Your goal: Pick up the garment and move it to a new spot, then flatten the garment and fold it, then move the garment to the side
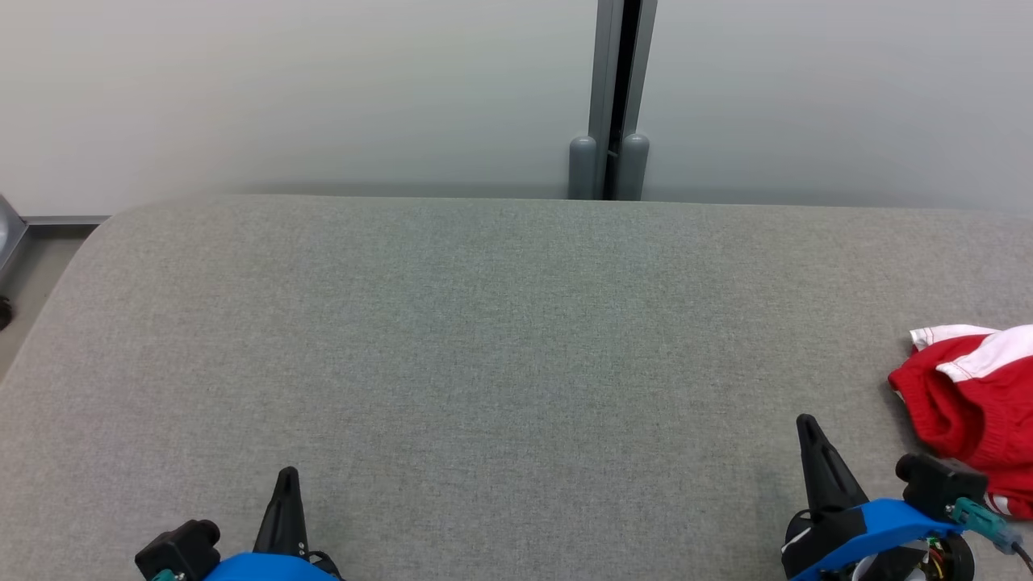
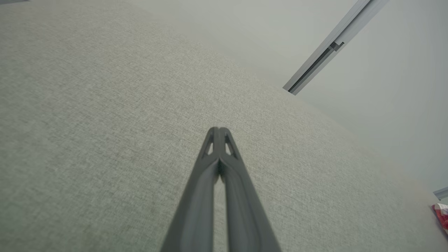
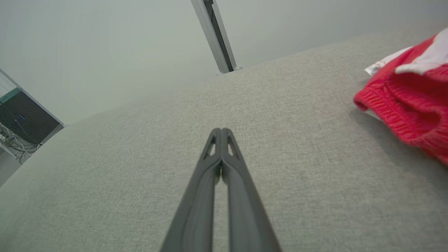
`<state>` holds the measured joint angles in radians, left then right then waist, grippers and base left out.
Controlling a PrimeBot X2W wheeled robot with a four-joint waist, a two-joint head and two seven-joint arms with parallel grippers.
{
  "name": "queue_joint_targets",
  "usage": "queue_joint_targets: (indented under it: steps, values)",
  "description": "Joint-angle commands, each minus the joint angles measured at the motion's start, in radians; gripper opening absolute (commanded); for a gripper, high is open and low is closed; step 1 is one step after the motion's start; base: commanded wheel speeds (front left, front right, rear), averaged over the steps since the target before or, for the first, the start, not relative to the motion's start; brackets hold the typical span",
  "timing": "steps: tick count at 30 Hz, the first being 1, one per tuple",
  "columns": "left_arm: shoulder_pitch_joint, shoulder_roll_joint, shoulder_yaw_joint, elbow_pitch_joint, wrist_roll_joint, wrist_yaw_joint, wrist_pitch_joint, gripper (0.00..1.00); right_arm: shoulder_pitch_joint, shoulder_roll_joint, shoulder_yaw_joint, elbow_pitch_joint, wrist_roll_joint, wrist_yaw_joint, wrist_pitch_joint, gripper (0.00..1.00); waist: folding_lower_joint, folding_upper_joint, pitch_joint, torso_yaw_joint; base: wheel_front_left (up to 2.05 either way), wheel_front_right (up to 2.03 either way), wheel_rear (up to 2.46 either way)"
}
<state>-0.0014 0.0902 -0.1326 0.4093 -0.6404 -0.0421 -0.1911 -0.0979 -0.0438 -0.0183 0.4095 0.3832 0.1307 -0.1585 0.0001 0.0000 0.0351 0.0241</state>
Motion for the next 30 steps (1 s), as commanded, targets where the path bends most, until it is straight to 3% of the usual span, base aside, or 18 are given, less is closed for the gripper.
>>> queue_joint_targets:
  steps: [1,30]
  values:
    - [-0.029,0.001,0.016,-0.021,-0.029,-0.006,0.009,0.0,-0.011,-0.003,-0.005,-0.022,0.04,0.0,0.006,0.0,0.0,0.0,0.0,0.0,0.0,0.0,0.0]
    - [-0.061,-0.014,0.103,-0.077,-0.38,-0.038,0.119,0.0,-0.012,-0.005,-0.039,-0.079,0.483,0.0,0.104,0.0,0.0,0.0,-0.009,-0.006,0.0,0.0,0.0]
